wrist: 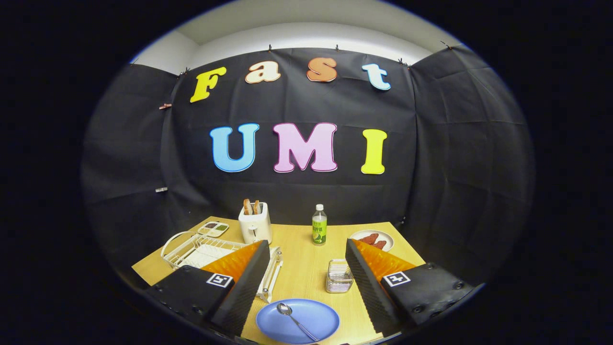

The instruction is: Take the plate from the dish rack, then take the spoon from the basket and place it into the plate.

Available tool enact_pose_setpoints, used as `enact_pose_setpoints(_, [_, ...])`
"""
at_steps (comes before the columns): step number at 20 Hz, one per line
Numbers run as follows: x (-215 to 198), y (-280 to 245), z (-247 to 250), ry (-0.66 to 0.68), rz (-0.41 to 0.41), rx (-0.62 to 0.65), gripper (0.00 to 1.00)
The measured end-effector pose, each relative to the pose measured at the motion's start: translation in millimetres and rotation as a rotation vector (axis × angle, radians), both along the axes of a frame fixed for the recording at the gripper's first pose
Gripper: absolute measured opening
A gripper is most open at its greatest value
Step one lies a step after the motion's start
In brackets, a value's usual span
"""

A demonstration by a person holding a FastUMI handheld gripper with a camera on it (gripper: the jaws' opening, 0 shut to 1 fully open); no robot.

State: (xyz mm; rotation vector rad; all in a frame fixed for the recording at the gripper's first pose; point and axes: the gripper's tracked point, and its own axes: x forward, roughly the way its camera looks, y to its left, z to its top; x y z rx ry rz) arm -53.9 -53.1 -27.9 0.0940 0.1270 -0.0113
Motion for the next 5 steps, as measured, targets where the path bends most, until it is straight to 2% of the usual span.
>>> enact_pose_setpoints(5, [4.6, -0.8, -3.0, 0.005, -0.023, -0.004, 0.98])
